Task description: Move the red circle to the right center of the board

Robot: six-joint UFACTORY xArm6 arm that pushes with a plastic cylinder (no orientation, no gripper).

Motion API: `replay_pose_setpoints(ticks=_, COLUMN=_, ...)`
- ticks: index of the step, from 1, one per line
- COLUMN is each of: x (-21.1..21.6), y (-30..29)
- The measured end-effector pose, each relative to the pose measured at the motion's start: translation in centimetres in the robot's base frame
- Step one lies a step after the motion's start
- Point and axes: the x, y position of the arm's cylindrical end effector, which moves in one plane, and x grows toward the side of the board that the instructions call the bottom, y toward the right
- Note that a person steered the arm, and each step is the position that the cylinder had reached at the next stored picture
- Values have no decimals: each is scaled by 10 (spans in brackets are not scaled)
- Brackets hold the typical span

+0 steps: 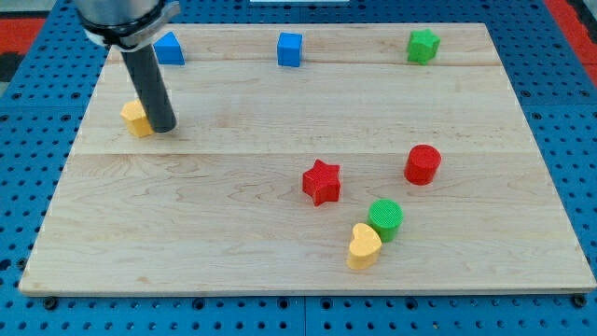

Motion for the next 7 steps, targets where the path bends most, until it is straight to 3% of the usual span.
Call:
replay_pose_setpoints(ticks=2, x=-39, y=8)
replay_pose_setpoints(ticks=7, x=-37, y=50)
